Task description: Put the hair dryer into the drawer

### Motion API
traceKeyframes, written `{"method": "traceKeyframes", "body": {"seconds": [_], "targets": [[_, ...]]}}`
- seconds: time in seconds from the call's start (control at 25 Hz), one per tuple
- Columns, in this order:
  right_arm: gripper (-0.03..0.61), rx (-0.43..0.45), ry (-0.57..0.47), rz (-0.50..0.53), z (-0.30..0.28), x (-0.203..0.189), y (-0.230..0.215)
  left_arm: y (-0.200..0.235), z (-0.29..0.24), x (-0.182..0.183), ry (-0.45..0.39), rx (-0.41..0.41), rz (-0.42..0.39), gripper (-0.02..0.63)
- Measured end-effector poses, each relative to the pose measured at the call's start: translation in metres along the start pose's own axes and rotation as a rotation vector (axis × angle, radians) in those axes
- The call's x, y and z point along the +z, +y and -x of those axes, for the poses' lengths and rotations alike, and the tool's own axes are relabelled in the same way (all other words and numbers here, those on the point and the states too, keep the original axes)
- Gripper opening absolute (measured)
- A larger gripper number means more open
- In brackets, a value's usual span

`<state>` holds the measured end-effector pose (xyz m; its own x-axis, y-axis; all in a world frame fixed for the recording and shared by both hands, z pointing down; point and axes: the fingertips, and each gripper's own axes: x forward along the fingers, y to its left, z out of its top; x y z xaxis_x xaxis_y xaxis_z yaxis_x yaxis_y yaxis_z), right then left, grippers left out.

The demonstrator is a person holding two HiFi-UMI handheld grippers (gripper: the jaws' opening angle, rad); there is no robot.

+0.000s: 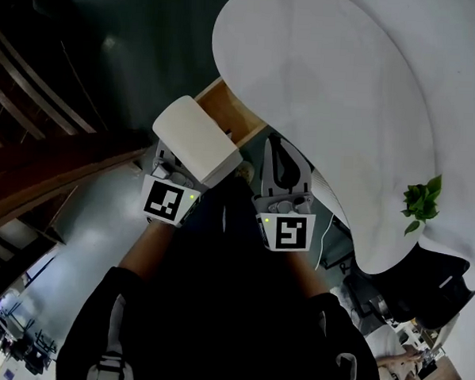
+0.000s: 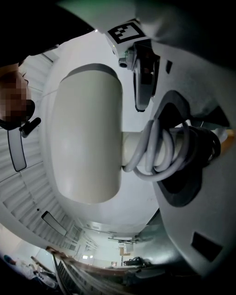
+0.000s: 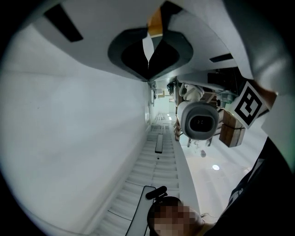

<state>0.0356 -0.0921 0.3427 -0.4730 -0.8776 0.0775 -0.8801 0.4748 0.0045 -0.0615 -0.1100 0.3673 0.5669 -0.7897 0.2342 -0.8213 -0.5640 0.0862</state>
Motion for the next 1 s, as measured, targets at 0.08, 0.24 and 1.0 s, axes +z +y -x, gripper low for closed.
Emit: {"method": "traceKeyframes", "body": {"seconds": [0.08, 0.24, 1.0], "targets": [[0.023, -0.002, 0.015, -0.007, -0.006, -0.012, 0.001, 0.006, -0.007, -0.019, 0.052, -0.011, 0.013, 0.239], [0.023, -0.007, 0.046, -0.014, -0.02, -0.031, 0.001, 0.016, -0.022, -0.042, 0.089, -0.044, -0.03, 0.239], [0.023, -0.049, 0.128, -0.05, -0.038, -0.087, 0.001, 0.032, -0.035, -0.154, 0.469, -0.127, -0.082, 0.239]]}}
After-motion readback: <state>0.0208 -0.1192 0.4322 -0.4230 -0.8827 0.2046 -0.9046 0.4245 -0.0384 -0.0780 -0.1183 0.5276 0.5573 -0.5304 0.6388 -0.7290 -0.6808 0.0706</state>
